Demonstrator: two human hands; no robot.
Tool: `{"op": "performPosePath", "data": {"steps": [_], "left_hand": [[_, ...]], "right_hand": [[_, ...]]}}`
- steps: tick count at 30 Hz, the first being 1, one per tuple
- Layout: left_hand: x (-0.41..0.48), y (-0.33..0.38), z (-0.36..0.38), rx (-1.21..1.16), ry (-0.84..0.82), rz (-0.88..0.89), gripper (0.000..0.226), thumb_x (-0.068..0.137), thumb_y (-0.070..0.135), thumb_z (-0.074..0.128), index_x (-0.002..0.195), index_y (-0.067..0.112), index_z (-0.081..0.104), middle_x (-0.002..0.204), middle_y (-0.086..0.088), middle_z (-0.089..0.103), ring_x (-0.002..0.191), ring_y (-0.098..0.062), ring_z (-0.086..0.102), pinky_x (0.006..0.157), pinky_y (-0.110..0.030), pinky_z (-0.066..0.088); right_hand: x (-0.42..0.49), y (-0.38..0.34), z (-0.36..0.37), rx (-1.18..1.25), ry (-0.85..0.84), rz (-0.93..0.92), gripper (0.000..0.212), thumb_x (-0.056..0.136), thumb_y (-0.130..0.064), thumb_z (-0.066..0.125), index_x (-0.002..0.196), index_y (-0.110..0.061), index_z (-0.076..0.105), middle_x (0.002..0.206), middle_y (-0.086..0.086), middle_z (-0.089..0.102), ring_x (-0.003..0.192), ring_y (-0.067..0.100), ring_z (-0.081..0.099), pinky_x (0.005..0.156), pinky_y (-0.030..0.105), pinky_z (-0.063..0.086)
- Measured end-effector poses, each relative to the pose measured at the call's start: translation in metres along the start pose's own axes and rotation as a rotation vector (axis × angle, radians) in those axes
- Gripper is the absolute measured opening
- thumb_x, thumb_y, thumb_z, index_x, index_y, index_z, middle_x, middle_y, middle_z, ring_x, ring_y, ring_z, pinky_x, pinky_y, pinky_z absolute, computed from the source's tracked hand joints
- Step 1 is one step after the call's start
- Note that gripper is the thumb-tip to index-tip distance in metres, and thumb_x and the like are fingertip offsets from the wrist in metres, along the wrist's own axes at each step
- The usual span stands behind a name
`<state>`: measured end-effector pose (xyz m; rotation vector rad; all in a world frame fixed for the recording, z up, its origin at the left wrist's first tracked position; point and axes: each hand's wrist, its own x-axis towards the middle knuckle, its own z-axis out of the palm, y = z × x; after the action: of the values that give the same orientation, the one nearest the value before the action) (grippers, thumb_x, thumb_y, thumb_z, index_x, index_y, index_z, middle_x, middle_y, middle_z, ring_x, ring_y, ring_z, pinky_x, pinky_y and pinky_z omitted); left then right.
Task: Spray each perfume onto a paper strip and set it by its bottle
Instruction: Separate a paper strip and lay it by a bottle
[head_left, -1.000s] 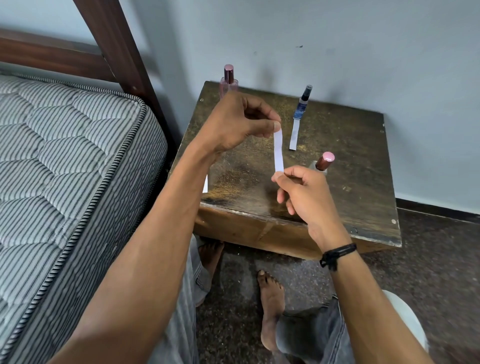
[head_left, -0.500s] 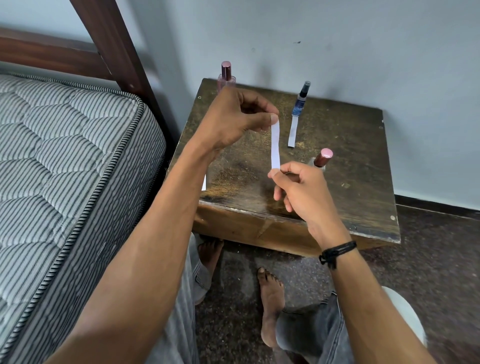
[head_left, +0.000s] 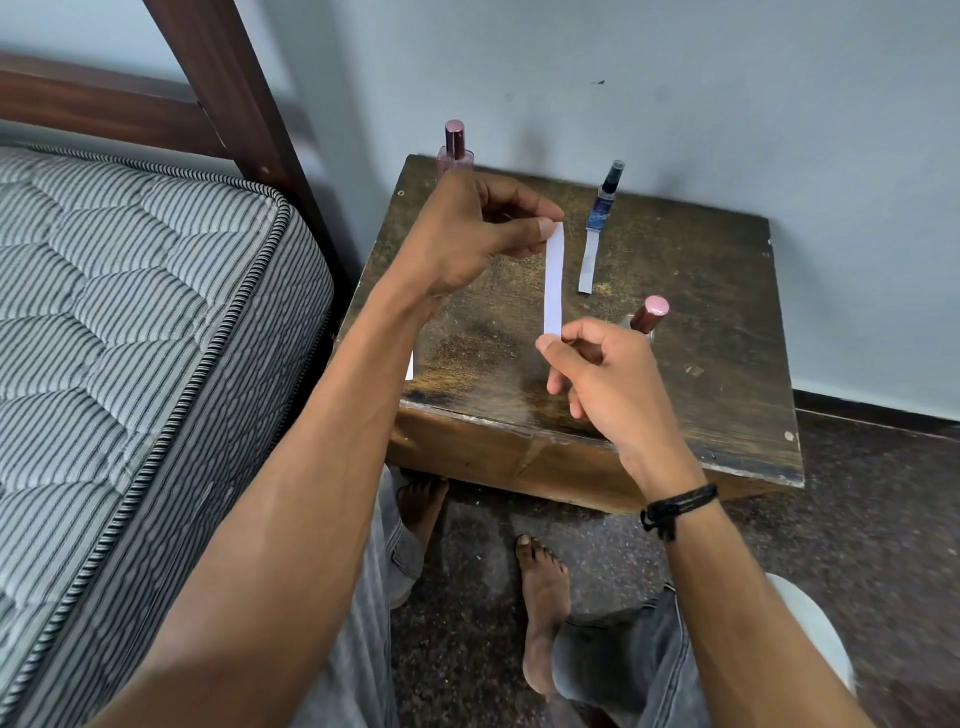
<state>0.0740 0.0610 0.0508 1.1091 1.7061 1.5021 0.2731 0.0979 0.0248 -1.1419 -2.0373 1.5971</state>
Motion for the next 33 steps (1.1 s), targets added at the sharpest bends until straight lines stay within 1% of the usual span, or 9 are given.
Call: {"op": "performPosePath", "data": {"steps": [3, 6, 12, 15, 17, 21, 25, 29, 33], "left_hand": [[-0.0011, 0.0014, 0.0008, -0.047, -0.006, -0.025, 0.013, 0.086, 0.006, 0.077, 0.097, 0.013, 0.077, 0.09, -0.01, 0.078, 0.088, -0.024, 0.074, 0.089, -0.045, 0.06], [-0.0018, 0.0031, 0.0012, -0.068, -0.018, -0.055, 0.016, 0.086, 0.005, 0.077, 0.102, 0.009, 0.076, 0.087, -0.005, 0.077, 0.086, -0.019, 0.074, 0.086, -0.035, 0.061], [-0.003, 0.0048, 0.0062, -0.065, -0.041, -0.046, 0.023, 0.083, 0.003, 0.079, 0.105, 0.005, 0.075, 0.083, 0.001, 0.071, 0.079, -0.013, 0.07, 0.08, -0.031, 0.061], [-0.0029, 0.0042, 0.0082, -0.07, -0.035, -0.052, 0.023, 0.083, 0.0, 0.078, 0.105, 0.005, 0.073, 0.086, -0.003, 0.071, 0.078, -0.014, 0.07, 0.08, -0.032, 0.062], [-0.0023, 0.0025, 0.0081, -0.073, -0.028, -0.059, 0.022, 0.084, -0.001, 0.077, 0.105, 0.006, 0.073, 0.088, -0.006, 0.071, 0.08, -0.016, 0.071, 0.082, -0.034, 0.062], [-0.0018, 0.0015, 0.0076, -0.098, 0.005, -0.085, 0.021, 0.085, -0.002, 0.075, 0.105, 0.006, 0.074, 0.09, -0.007, 0.073, 0.081, -0.015, 0.071, 0.082, -0.033, 0.061], [-0.0021, 0.0026, 0.0071, -0.159, 0.013, -0.111, 0.021, 0.085, -0.002, 0.075, 0.105, 0.005, 0.073, 0.086, -0.004, 0.073, 0.079, -0.014, 0.071, 0.075, -0.026, 0.059], [-0.003, 0.0046, 0.0062, -0.188, 0.011, -0.129, 0.023, 0.084, -0.001, 0.076, 0.107, 0.002, 0.073, 0.085, -0.004, 0.074, 0.078, -0.014, 0.071, 0.073, -0.025, 0.059], [-0.0036, 0.006, 0.004, -0.198, 0.01, -0.134, 0.023, 0.084, -0.002, 0.075, 0.107, 0.001, 0.073, 0.086, -0.005, 0.073, 0.077, -0.014, 0.071, 0.072, -0.023, 0.058]], "right_hand": [[-0.0007, -0.0007, -0.001, 0.013, 0.003, 0.0, 0.016, 0.102, -0.03, 0.065, 0.093, -0.018, 0.072, 0.068, 0.005, 0.071, 0.045, 0.014, 0.048, 0.057, 0.031, 0.044], [-0.0005, -0.0015, -0.0011, 0.01, 0.015, -0.005, 0.016, 0.102, -0.03, 0.065, 0.094, -0.019, 0.072, 0.066, 0.003, 0.071, 0.044, 0.012, 0.048, 0.056, 0.027, 0.044], [0.0003, 0.0002, 0.0011, -0.036, 0.027, -0.032, 0.015, 0.102, -0.03, 0.064, 0.092, -0.021, 0.071, 0.066, 0.003, 0.07, 0.044, 0.01, 0.05, 0.055, 0.028, 0.046], [0.0006, 0.0021, 0.0023, -0.181, 0.076, -0.1, 0.019, 0.101, -0.034, 0.062, 0.087, -0.024, 0.069, 0.065, 0.0, 0.07, 0.048, 0.009, 0.055, 0.059, 0.035, 0.051], [0.0002, 0.0044, 0.0041, -0.34, 0.139, -0.159, 0.021, 0.1, -0.039, 0.061, 0.088, -0.025, 0.068, 0.065, -0.001, 0.068, 0.058, 0.016, 0.061, 0.065, 0.039, 0.055], [-0.0022, 0.0042, 0.0084, -0.497, 0.227, -0.247, 0.021, 0.1, -0.04, 0.062, 0.093, -0.022, 0.069, 0.064, -0.006, 0.063, 0.061, 0.02, 0.061, 0.063, 0.04, 0.053], [-0.002, 0.0031, 0.0076, -0.469, 0.222, -0.231, 0.02, 0.1, -0.041, 0.062, 0.095, -0.023, 0.07, 0.065, -0.006, 0.064, 0.063, 0.021, 0.062, 0.065, 0.04, 0.054], [-0.0023, 0.0023, 0.0074, -0.445, 0.208, -0.22, 0.02, 0.1, -0.042, 0.062, 0.096, -0.024, 0.07, 0.068, -0.006, 0.068, 0.066, 0.019, 0.065, 0.069, 0.041, 0.057], [-0.0045, -0.0007, 0.0071, -0.443, 0.208, -0.224, 0.021, 0.099, -0.044, 0.064, 0.099, -0.025, 0.072, 0.07, -0.008, 0.068, 0.066, 0.017, 0.065, 0.068, 0.04, 0.057]]}}
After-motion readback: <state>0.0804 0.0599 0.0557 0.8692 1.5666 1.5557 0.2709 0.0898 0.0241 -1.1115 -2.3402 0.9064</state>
